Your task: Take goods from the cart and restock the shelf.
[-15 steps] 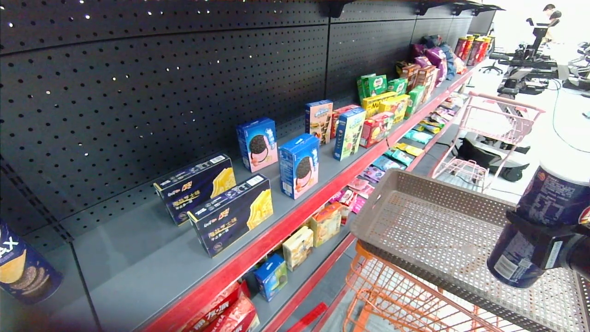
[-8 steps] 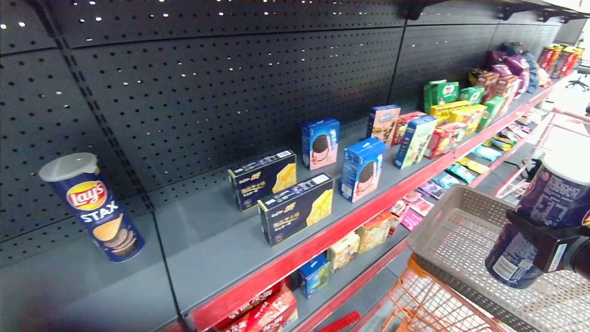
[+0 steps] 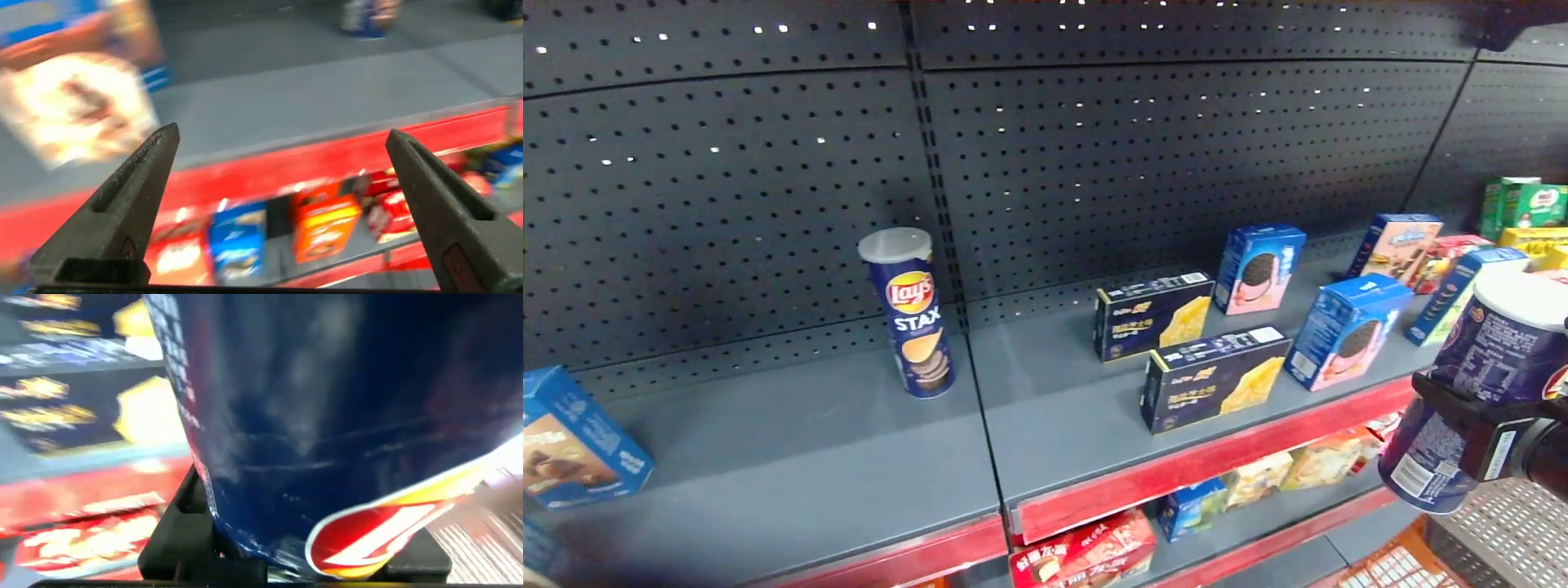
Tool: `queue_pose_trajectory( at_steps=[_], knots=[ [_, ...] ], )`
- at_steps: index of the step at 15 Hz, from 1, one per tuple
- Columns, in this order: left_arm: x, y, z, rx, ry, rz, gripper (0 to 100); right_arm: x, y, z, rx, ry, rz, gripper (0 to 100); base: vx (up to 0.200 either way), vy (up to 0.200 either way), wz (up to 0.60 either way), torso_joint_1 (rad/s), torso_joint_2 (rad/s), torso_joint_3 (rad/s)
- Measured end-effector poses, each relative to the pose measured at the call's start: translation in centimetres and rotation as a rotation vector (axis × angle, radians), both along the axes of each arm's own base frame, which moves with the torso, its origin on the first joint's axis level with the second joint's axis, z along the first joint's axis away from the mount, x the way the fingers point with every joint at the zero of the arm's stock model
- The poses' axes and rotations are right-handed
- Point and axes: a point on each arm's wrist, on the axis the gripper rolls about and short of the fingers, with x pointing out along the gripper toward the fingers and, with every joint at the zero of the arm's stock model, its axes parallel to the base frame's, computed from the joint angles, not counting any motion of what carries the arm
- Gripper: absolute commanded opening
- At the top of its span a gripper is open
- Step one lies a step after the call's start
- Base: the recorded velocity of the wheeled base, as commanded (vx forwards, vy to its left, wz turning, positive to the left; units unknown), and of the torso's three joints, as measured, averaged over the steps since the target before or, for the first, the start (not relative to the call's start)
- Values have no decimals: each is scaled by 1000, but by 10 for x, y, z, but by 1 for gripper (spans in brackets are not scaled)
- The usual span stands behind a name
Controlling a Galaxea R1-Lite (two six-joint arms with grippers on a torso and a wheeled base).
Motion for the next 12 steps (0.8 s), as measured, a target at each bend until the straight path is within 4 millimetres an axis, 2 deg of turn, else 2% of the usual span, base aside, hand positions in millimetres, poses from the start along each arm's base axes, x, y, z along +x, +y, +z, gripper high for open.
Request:
queue_pose_trajectory(
  at_steps=[5,12],
  knots=[
    [0,0,0,0,0,0,100,1,0,-1,0,8,-1,0,0,0,600,1,0,0],
    [0,0,0,0,1,-1,100,0,0,-4,-7,21,-7,0,0,0,0,0,0,0]
  ],
)
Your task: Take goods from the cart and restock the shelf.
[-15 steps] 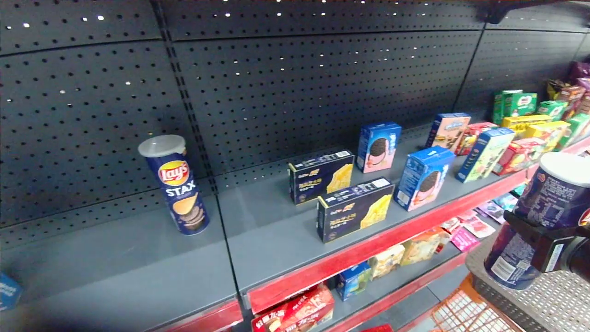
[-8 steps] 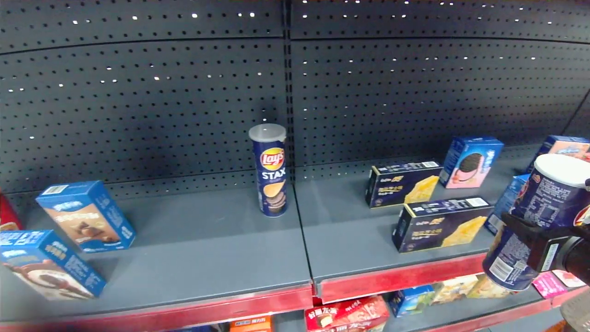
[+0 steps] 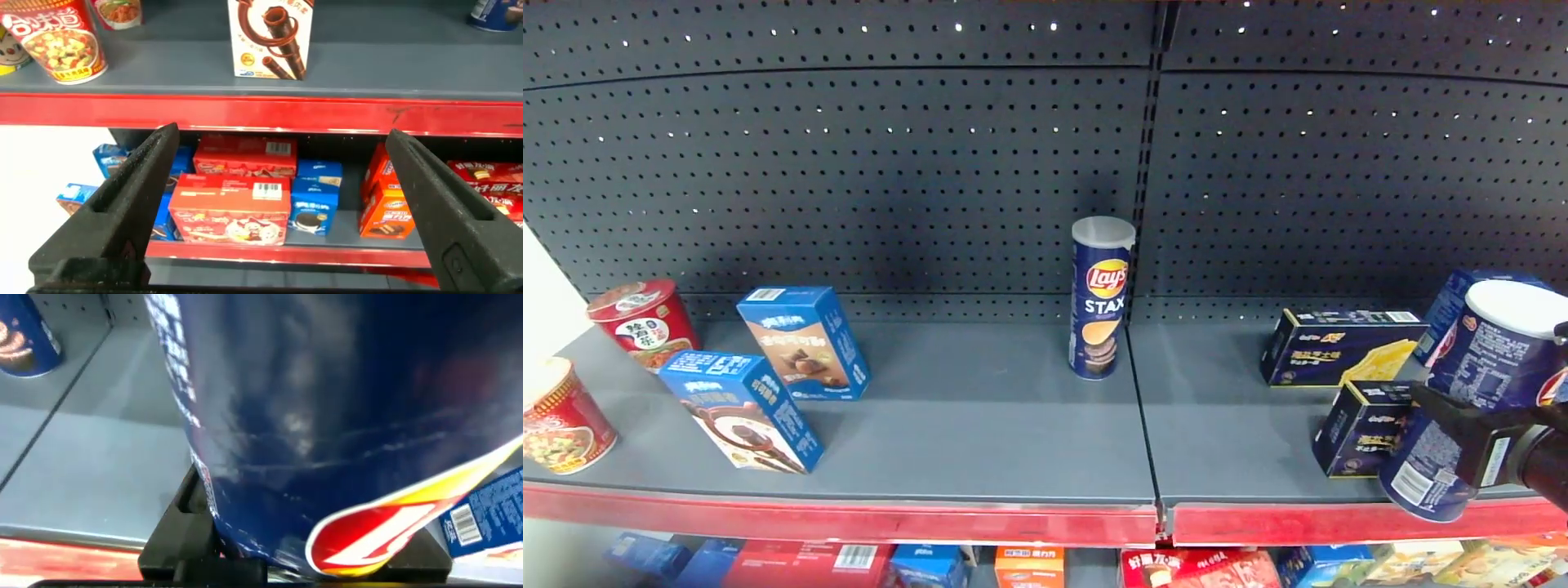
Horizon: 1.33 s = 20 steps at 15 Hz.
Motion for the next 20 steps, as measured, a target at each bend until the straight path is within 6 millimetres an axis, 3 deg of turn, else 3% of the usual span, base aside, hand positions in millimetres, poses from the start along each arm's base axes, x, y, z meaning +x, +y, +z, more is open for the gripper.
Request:
queue_pose_trajectory(
  at_steps=[5,9,15,17,20],
  knots=[
    [0,0,0,0,0,0,100,0,-3,0,2,1,-30,0,0,0,0,0,0,0],
    [0,0,0,0,0,1,100,-13,-8,7,16,-19,-41,0,0,0,0,0,0,0],
    [0,0,0,0,0,1,100,-35,4,64,35,-72,104,0,0,0,0,0,0,0],
    [0,0,0,0,0,1,100,-39,13,73,51,-82,186,0,0,0,0,0,0,0],
    [0,0,0,0,0,1,100,-30,32,78,98,-101,327,0,0,0,0,0,0,0]
  ],
)
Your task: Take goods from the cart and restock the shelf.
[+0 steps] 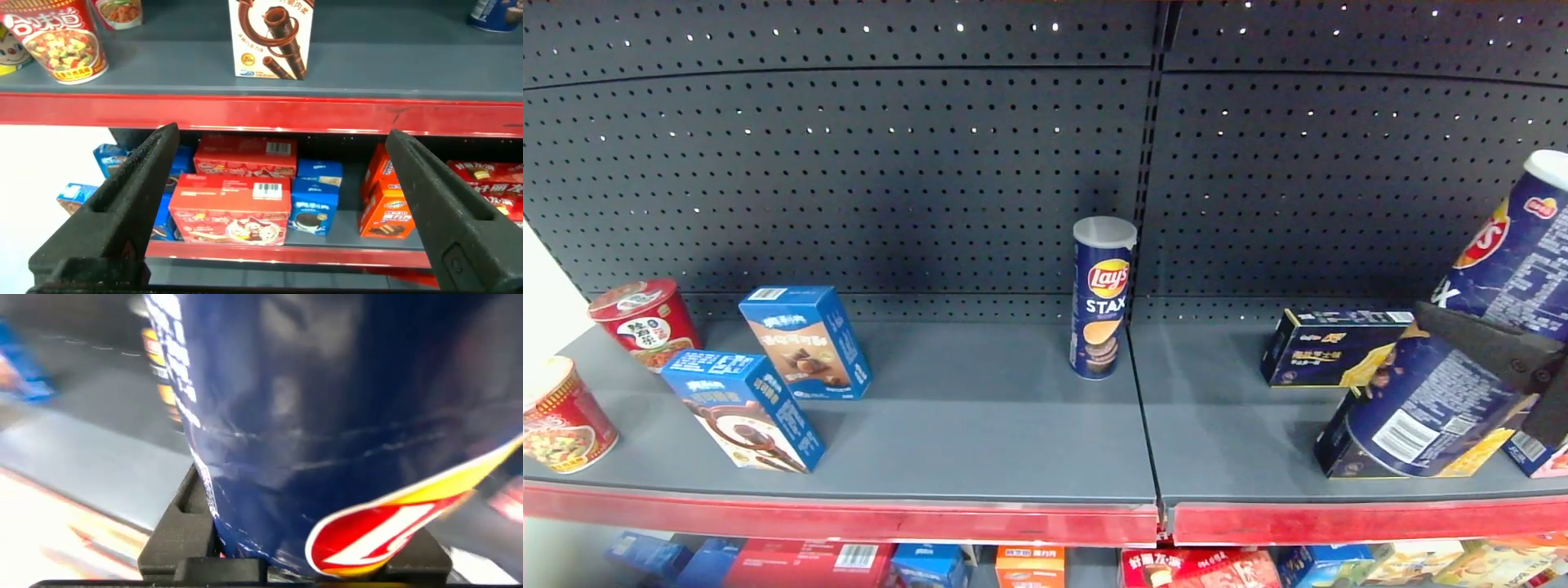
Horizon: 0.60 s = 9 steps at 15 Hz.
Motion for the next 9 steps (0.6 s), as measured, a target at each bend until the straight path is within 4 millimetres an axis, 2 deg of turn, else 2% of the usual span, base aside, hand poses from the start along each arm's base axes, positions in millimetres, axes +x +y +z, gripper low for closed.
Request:
queue_pose_trajectory(
  at_steps=[4,9],
  knots=[
    [0,0,0,0,0,-1,100,13,26,-7,-35,45,171,0,0,0,0,0,0,0],
    [0,0,0,0,0,-1,100,18,36,-19,-44,105,340,0,0,0,0,0,0,0]
  ],
)
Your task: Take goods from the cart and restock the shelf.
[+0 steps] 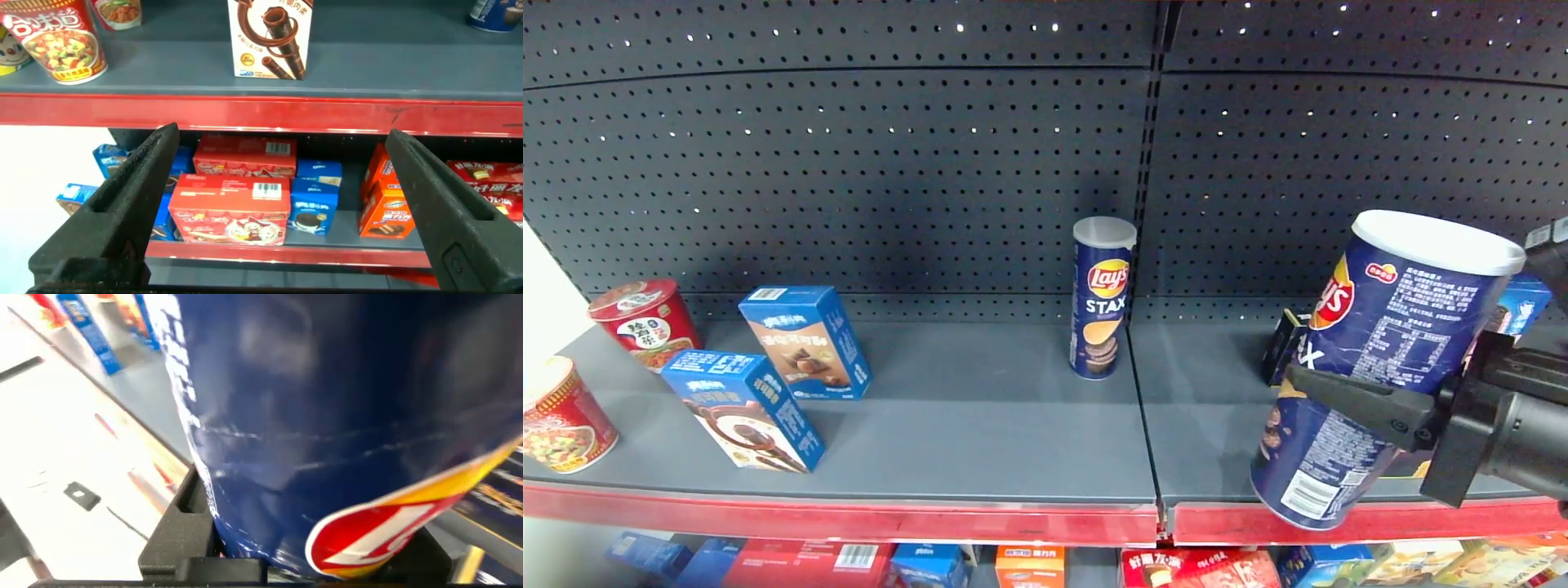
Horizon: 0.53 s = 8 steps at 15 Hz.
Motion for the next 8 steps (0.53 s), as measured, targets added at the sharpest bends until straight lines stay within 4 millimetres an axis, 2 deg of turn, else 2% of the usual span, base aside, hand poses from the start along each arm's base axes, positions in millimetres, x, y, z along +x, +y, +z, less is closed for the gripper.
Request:
queue_pose_trajectory(
  at_steps=[4,8],
  knots=[
    [0,0,0,0,0,0,100,16,7,3,48,-45,-12,0,0,0,0,0,0,0],
    [0,0,0,0,0,0,100,27,11,-2,46,-20,-25,0,0,0,0,0,0,0]
  ],
)
